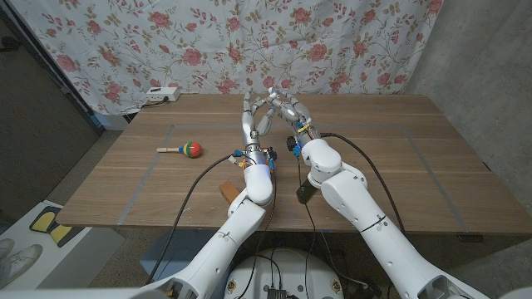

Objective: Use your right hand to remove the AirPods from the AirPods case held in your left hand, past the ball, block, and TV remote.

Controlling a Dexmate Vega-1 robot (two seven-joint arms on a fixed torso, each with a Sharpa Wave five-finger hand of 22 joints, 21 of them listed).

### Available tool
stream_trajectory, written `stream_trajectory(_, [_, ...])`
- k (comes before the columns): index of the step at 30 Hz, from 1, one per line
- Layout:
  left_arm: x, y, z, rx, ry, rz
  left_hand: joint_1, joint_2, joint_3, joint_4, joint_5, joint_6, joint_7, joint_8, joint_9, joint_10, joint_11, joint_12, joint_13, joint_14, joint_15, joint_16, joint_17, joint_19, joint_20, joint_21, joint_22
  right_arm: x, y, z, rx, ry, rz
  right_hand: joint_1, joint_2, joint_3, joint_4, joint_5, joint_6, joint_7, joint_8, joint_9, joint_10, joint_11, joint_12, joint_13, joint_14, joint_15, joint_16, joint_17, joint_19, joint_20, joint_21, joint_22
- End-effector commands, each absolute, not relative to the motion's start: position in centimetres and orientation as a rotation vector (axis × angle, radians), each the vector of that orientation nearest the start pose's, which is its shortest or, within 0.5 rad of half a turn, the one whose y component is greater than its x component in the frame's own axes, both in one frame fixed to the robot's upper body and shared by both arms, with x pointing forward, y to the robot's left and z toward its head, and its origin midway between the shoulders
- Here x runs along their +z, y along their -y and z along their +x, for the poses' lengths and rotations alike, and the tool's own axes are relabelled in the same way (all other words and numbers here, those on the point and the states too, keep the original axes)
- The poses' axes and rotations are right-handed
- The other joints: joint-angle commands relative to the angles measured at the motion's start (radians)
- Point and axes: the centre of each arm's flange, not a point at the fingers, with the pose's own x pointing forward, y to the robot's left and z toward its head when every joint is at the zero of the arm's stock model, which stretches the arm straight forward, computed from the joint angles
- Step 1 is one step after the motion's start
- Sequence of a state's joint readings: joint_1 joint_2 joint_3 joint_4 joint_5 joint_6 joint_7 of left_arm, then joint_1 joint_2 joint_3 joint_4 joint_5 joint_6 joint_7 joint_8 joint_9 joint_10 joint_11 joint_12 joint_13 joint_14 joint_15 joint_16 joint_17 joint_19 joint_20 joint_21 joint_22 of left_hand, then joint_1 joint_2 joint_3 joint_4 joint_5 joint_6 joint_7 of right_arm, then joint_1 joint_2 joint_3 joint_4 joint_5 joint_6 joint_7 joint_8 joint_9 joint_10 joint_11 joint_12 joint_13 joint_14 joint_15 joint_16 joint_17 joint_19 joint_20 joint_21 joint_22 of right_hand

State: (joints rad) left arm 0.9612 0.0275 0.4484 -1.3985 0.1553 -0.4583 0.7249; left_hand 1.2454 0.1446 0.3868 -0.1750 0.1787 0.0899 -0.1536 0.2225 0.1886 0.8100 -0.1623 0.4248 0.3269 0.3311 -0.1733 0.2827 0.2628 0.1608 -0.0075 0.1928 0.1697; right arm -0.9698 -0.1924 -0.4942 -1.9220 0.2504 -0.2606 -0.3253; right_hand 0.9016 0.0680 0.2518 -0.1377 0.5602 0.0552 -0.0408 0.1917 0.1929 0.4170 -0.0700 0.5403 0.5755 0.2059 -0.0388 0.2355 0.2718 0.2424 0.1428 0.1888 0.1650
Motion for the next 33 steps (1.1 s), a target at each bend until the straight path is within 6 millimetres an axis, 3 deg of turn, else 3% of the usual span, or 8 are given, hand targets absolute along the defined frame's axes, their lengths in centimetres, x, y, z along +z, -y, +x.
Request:
stream_trajectory(1, [-3.0, -9.2, 57.6, 0.212, 0.917, -0.082, 0.015, 0.001, -0.002, -0.004, 0.004, 0.01, -0.005, 0.003, 0.005, 0.071, -0.061, 0.049, 0.124, 0.059, -0.053, 0.005, 0.005, 0.002, -0.007, 0.004, 0.004, 1.6, 5.9, 54.7, 0.266, 0.547, -0.014, -0.048, -0.028, -0.028, 0.011, -0.006, -0.014, 0.014, -0.005, 0.002, 0.071, -0.072, -0.012, -0.012, -0.016, -0.067, -0.01, 0.005, 0.002, 0.016, -0.002, 0.003])
stream_trajectory(5, [-3.0, -9.2, 57.7, 0.21, 0.915, -0.081, 0.018, 0.0, -0.003, -0.003, 0.004, 0.012, -0.005, 0.003, 0.005, 0.073, -0.061, 0.05, 0.123, 0.061, -0.053, 0.007, 0.007, 0.002, -0.007, 0.004, 0.004, 1.6, 5.9, 55.0, 0.287, 0.544, -0.02, -0.098, -0.049, -0.057, 0.028, -0.04, -0.034, 0.023, -0.006, 0.002, 0.035, -0.049, -0.034, -0.029, -0.04, -0.044, -0.015, 0.008, -0.008, 0.021, -0.004, 0.004])
stream_trajectory(8, [-3.1, -9.2, 57.7, 0.212, 0.911, -0.085, 0.02, 0.0, -0.004, -0.003, 0.005, 0.013, -0.005, 0.002, 0.005, 0.073, -0.061, 0.05, 0.122, 0.062, -0.052, 0.008, 0.009, 0.002, -0.007, 0.004, 0.004, 1.5, 5.9, 55.1, 0.293, 0.541, -0.023, -0.154, -0.063, -0.087, 0.049, -0.095, -0.048, 0.018, -0.001, 0.002, -0.008, -0.032, -0.071, -0.05, -0.066, -0.02, -0.015, 0.011, -0.029, 0.018, -0.006, 0.005])
stream_trajectory(12, [-3.0, -9.3, 57.8, 0.201, 0.911, -0.088, 0.022, -0.001, -0.005, -0.003, 0.005, 0.014, -0.005, 0.002, 0.005, 0.073, -0.061, 0.05, 0.122, 0.063, -0.053, 0.009, 0.01, 0.002, -0.007, 0.004, 0.004, 1.5, 5.9, 55.2, 0.297, 0.535, -0.027, -0.182, -0.071, -0.103, 0.056, -0.138, -0.056, 0.022, 0.001, 0.002, -0.033, -0.006, -0.099, -0.066, -0.083, 0.015, -0.014, 0.013, -0.031, 0.027, -0.004, 0.005])
stream_trajectory(18, [-3.0, -9.5, 57.7, 0.208, 0.909, -0.102, 0.027, -0.001, -0.007, -0.002, 0.005, 0.013, -0.001, -0.001, 0.005, 0.075, -0.061, 0.052, 0.121, 0.065, -0.053, 0.012, 0.013, 0.002, -0.007, 0.004, 0.004, 1.5, 6.1, 55.4, 0.302, 0.527, -0.036, -0.232, -0.077, -0.128, 0.072, -0.221, -0.066, 0.033, 0.005, 0.002, -0.092, 0.067, -0.161, -0.098, -0.119, 0.067, -0.015, 0.011, -0.043, 0.049, -0.004, 0.006])
stream_trajectory(20, [-3.0, -9.6, 57.7, 0.209, 0.906, -0.109, 0.028, -0.001, -0.007, -0.002, 0.005, 0.012, -0.002, -0.002, 0.005, 0.075, -0.061, 0.052, 0.121, 0.066, -0.053, 0.012, 0.014, 0.002, -0.008, 0.004, 0.004, 1.4, 6.2, 55.6, 0.296, 0.525, -0.03, -0.256, -0.074, -0.136, 0.079, -0.265, -0.082, 0.039, 0.003, 0.002, -0.141, 0.105, -0.202, -0.117, -0.148, 0.08, -0.019, 0.008, -0.053, 0.057, -0.004, 0.006])
stream_trajectory(27, [-3.0, -10.0, 57.4, 0.213, 0.893, -0.147, 0.032, -0.003, -0.012, -0.001, 0.005, 0.02, 0.004, -0.002, 0.005, 0.075, -0.06, 0.053, 0.12, 0.067, -0.053, 0.015, 0.019, 0.004, -0.003, 0.004, 0.005, 1.4, 6.6, 56.0, 0.289, 0.51, -0.03, -0.279, -0.064, -0.142, 0.083, -0.318, -0.106, 0.042, 0.002, 0.003, -0.201, 0.127, -0.256, -0.142, -0.215, 0.115, -0.032, 0.004, -0.1, 0.068, -0.013, 0.006])
stream_trajectory(33, [-2.9, -10.2, 57.3, 0.102, 0.817, -0.31, 0.036, -0.003, -0.015, 0.001, 0.005, 0.024, 0.003, -0.002, 0.005, 0.074, -0.06, 0.054, 0.119, 0.068, -0.053, 0.017, 0.023, 0.005, -0.001, 0.005, 0.005, 1.3, 7.2, 56.4, 0.277, 0.501, -0.024, -0.288, -0.062, -0.144, 0.085, -0.331, -0.117, 0.049, 0.0, 0.003, -0.214, 0.136, -0.268, -0.148, -0.232, 0.122, -0.034, 0.003, -0.113, 0.07, -0.013, 0.006])
